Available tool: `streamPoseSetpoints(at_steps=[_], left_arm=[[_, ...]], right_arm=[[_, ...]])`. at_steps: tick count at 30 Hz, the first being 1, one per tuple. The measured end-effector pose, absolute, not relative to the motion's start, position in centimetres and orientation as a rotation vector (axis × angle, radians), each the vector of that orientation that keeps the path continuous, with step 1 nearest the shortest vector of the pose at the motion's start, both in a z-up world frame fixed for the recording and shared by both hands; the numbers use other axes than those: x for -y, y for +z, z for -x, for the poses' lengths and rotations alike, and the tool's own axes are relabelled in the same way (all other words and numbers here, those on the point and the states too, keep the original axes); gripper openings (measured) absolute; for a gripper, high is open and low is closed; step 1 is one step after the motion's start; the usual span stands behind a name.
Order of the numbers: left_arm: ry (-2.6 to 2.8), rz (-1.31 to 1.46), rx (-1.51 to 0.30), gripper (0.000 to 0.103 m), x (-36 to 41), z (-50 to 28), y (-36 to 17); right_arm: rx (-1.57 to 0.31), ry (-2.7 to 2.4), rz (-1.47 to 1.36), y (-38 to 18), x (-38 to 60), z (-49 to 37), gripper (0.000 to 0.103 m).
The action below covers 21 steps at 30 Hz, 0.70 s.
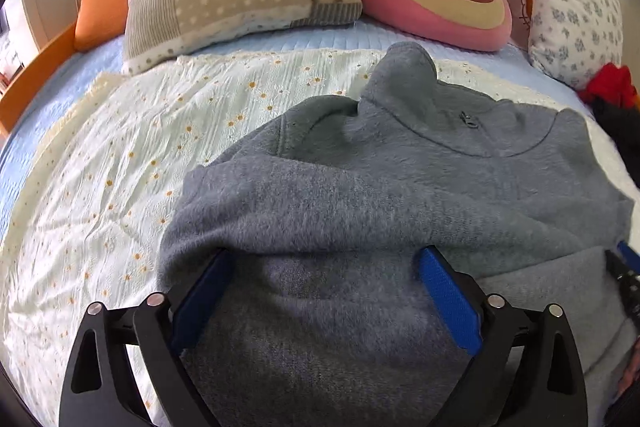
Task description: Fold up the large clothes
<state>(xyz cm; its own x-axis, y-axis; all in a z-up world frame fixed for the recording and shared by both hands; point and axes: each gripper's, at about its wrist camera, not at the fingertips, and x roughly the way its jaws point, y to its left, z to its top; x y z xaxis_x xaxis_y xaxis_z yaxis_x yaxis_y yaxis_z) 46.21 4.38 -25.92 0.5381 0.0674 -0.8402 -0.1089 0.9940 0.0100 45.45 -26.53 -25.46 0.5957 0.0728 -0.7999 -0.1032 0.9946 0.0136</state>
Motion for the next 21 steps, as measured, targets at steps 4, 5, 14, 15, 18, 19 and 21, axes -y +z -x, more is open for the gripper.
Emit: streamPoseSetpoints(at_steps=[4, 5, 14, 15, 18, 19, 21], left_arm=[[0.112, 0.025, -0.953, 0.098, -3.9, -45.4, -25.9], [0.109, 0.027, -0.961, 0.098, -3.9, -45.1, -25.5], [0.054, 0.052, -0.942, 0.098, -5.1, -38.8, -21.9], [0.06, 0.053, -0.963, 0.098, -5.5, -38.5, -22.6], [0.047, 0.145, -1.065, 0.1, -7.2, -38.6, -25.6], [0.042, 0.167, -1.059, 0.101, -7.6, -38.6, -25.9], [0.039, 0.179, -1.052, 0.101, -7.8, -38.7, -26.2]], right_arm=[[-0.908, 0.104, 0.043, -25.5, 26.4, -45.2, 0.046], [-0.903, 0.102, 0.052, -25.2, 26.2, -45.1, 0.046], [-0.766, 0.246, -0.022, -19.5, 24.7, -37.6, 0.047], [-0.781, 0.254, -0.011, -19.9, 24.1, -37.2, 0.046], [-0.881, 0.25, -0.002, -22.5, 23.2, -37.6, 0.046], [-0.915, 0.241, 0.004, -23.7, 23.0, -38.0, 0.046], [-0.872, 0.222, 0.039, -24.8, 22.5, -37.7, 0.046]])
